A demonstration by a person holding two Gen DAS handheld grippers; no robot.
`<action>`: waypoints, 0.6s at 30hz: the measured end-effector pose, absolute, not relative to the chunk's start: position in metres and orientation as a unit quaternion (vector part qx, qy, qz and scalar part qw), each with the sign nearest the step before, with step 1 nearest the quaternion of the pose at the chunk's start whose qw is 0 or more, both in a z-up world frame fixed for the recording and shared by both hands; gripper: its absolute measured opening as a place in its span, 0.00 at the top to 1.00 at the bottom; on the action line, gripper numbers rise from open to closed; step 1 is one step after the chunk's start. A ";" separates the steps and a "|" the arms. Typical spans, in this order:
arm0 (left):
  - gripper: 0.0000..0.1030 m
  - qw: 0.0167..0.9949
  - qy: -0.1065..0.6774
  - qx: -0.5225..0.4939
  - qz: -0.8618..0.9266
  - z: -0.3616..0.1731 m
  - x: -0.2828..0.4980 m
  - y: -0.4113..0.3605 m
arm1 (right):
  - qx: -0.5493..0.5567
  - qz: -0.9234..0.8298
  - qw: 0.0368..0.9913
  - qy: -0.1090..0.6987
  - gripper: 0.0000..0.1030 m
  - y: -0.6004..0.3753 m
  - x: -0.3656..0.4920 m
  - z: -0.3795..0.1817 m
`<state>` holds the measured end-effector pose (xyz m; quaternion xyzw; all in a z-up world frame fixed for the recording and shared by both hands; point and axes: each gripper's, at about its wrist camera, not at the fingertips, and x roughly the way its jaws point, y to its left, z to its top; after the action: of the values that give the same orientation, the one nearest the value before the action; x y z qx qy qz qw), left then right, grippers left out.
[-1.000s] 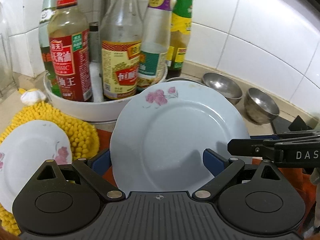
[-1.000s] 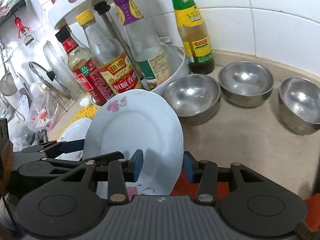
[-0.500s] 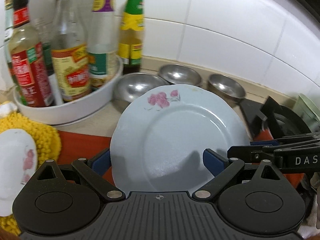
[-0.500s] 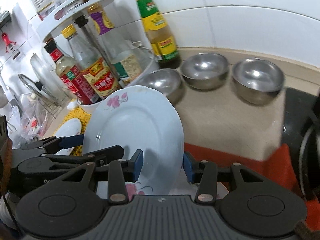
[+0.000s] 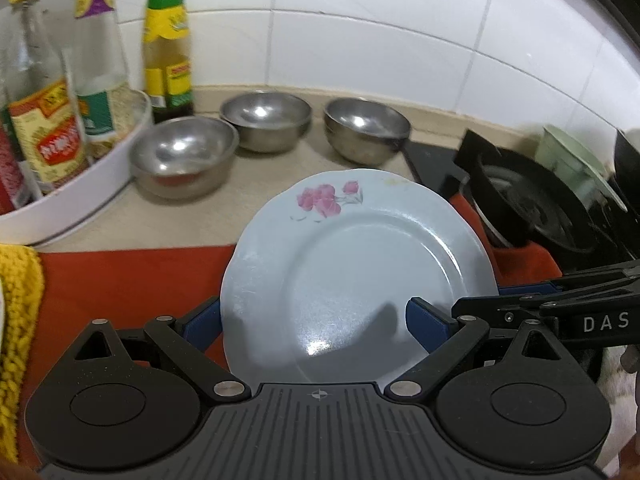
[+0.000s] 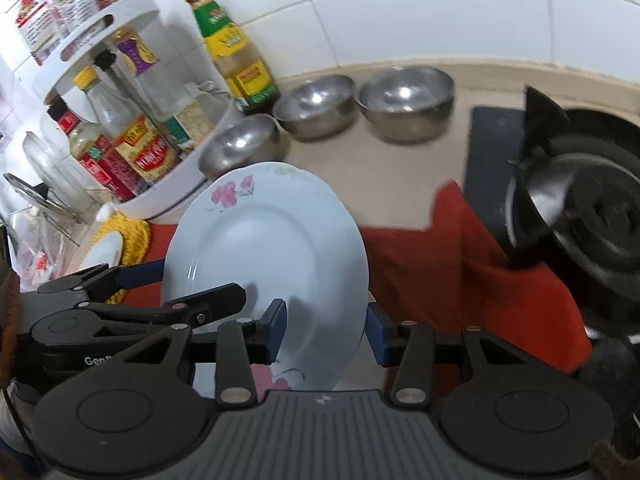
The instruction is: Organize plates and bowls
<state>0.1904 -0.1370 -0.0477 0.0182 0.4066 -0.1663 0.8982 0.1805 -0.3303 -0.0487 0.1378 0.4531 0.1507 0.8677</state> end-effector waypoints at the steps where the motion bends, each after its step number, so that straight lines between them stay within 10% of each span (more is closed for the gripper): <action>1: 0.05 0.896 0.409 0.020 -0.170 -0.049 0.190 -0.140 | 0.140 0.147 0.866 0.457 0.61 -0.333 0.178 -0.051; 18: 0.10 0.883 0.431 0.025 -0.184 -0.061 0.178 -0.139 | 0.084 0.117 0.871 0.469 0.61 -0.331 0.163 -0.062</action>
<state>0.1778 -0.1391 -0.0609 0.0253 0.4306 -0.1842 0.8832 0.1634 -0.3313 -0.0615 0.0840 0.4690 0.1173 0.8713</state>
